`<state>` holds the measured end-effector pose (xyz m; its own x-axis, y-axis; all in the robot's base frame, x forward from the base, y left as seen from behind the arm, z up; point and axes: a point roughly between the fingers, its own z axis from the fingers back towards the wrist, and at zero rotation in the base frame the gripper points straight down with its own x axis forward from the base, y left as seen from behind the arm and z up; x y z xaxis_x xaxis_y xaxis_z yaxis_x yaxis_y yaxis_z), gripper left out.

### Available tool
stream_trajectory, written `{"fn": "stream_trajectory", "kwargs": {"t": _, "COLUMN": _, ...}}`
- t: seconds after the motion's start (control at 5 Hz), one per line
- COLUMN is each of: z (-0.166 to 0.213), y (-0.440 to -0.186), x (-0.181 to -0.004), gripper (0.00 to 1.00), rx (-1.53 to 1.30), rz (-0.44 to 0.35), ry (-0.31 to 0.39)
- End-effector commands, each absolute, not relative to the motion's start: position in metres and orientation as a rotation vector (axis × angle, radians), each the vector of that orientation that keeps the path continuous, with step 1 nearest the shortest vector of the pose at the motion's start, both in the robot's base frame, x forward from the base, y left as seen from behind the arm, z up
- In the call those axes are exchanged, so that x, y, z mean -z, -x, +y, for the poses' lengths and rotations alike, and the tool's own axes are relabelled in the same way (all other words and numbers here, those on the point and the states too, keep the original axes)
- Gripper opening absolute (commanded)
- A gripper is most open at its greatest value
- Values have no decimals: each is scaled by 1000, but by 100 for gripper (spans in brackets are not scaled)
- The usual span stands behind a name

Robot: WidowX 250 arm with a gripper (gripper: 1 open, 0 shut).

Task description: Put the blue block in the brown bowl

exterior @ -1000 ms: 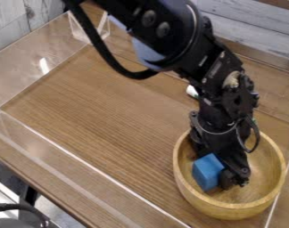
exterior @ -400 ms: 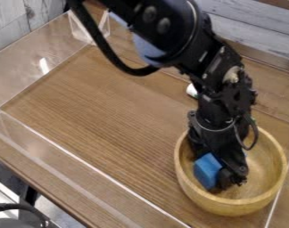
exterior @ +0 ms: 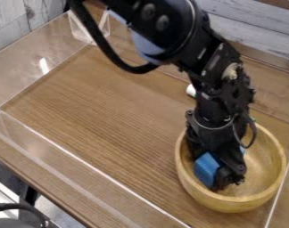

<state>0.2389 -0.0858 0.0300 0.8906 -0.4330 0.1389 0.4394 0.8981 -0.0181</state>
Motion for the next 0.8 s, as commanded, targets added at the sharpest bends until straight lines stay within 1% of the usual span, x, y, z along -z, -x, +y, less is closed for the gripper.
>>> {"fn": "stream_trajectory", "kwargs": {"t": 0.0, "z": -84, "y": -249, "x": -46, "gripper": 100, "rx": 432, "rz": -192, "ry": 55}}
{"fn": "stream_trajectory", "kwargs": {"t": 0.4, "z": -82, "y": -249, "x": -51, "gripper": 100, "rx": 427, "rz": -184, "ry": 58}}
{"fn": "stream_trajectory", "kwargs": {"t": 0.6, "z": -80, "y": -250, "x": -57, "gripper": 0, "rx": 419, "rz": -185, "ry": 53}}
